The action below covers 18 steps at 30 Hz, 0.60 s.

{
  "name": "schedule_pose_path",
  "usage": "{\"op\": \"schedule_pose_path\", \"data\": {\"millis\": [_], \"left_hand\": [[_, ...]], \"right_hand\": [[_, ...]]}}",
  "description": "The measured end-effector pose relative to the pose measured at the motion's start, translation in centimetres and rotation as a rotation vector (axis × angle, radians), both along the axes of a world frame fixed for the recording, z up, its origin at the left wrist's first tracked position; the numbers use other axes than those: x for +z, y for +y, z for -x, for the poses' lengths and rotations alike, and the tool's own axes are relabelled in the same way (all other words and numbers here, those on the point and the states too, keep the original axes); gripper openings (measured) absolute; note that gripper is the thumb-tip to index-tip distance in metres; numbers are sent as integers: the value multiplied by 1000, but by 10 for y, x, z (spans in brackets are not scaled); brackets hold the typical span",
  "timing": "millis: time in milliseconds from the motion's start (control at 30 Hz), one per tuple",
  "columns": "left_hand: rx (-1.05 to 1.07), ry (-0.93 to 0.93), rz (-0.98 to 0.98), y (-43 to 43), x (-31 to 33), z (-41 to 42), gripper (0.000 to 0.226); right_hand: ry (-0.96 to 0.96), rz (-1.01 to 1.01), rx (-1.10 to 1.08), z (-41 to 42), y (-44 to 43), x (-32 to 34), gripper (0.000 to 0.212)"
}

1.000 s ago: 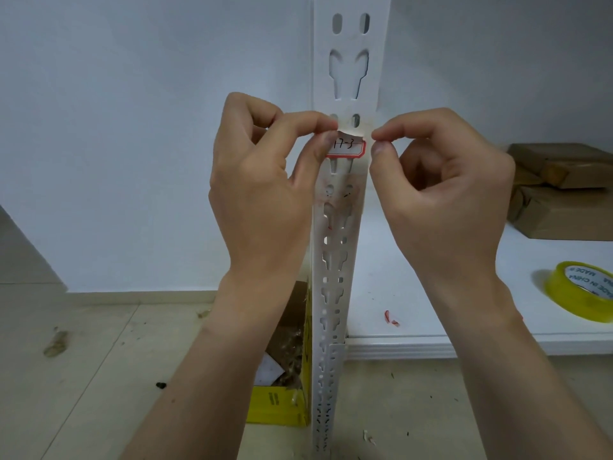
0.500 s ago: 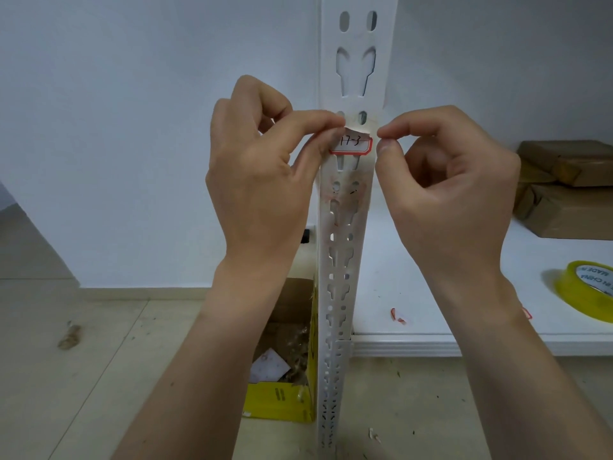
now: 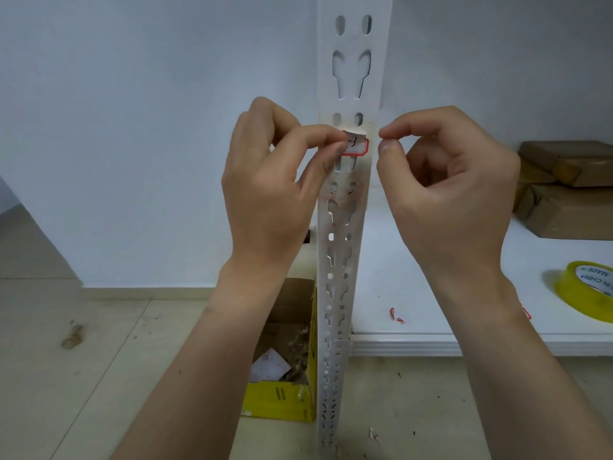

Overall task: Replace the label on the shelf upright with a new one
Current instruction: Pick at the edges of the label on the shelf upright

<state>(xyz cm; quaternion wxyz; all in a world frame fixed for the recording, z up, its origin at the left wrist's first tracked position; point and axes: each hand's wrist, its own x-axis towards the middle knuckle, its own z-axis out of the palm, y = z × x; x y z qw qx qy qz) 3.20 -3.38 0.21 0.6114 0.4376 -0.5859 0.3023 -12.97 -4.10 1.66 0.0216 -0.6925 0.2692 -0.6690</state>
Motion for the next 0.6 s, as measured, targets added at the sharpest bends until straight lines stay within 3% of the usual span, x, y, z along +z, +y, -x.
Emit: {"op": "schedule_pose_path", "data": {"millis": [133,600], "left_hand": [[84,-45,91,6,7,-7,18],[190,-278,78,13,24,-19,21]], "right_hand": [[0,-5,9,-1,-1,0,6],[-21,0,26,-4,6,8,6]]}}
